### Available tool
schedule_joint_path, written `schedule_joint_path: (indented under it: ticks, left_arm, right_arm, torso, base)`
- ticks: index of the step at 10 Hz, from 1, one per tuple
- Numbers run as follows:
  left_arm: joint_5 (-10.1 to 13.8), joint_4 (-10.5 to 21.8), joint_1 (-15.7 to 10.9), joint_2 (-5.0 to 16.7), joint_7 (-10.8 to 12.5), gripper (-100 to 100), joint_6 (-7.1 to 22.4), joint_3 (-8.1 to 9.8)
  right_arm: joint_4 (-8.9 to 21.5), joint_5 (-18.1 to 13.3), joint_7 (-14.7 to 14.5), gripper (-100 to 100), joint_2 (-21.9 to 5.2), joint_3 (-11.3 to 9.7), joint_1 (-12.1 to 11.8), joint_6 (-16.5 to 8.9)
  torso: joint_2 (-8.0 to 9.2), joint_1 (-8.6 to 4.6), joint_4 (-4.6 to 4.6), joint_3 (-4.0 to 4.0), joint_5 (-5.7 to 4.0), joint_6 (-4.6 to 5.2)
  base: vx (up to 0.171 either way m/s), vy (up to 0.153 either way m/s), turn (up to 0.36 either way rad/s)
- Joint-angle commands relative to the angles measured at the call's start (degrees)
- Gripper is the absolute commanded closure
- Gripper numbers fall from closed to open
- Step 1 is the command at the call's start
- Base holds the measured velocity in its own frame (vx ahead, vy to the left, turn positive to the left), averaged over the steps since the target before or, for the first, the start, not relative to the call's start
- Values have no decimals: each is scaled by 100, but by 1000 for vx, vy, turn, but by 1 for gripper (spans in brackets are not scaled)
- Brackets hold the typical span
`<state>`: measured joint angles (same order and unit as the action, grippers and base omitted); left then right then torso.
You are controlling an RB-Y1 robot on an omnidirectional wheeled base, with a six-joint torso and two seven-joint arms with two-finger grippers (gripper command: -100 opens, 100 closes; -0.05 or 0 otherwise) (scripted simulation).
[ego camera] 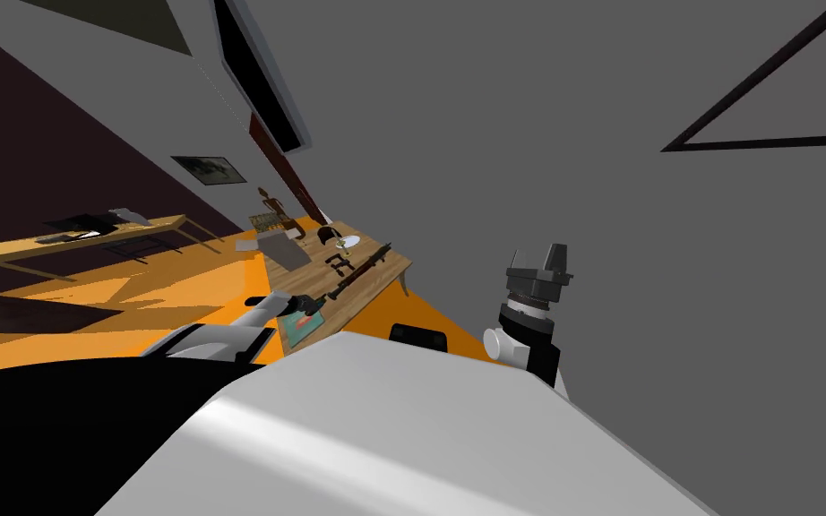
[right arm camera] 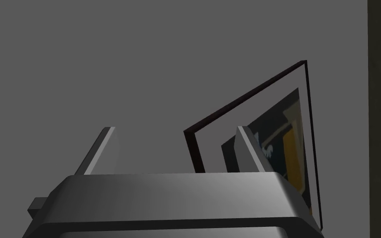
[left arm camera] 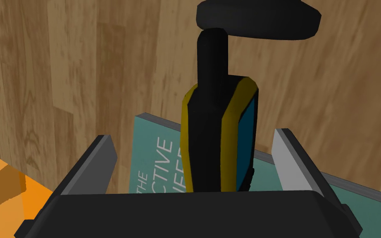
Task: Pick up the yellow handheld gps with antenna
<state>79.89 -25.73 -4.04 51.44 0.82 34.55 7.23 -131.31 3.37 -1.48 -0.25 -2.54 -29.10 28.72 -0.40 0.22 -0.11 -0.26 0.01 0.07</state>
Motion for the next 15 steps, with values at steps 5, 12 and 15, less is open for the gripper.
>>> schedule_joint_path:
  ticks: [5, 12, 15]
  left_arm:
    - [213, -453, 88, -45, -146, -100, -55, -424]
    - [376, -1055, 265, -85, -114, -100, -112, -871]
    - [412, -1116, 272, -103, -130, 100, -124, -943]
  right_arm:
    - [0, 0, 0, 0, 0, 1, -1, 0]
    - [0, 0, 0, 0, 0, 0, 0, 0]
    - [0, 0, 0, 0, 0, 0, 0, 0]
  torso:
    - [0, 4, 0, 1, 1, -9]
    - [6, 2, 1, 3, 1, -2]
    - [-1, 7, -1, -2, 2, 2]
  base:
    - [68, 7, 176]
    - [78, -7, 138]
    - [72, 4, 143]
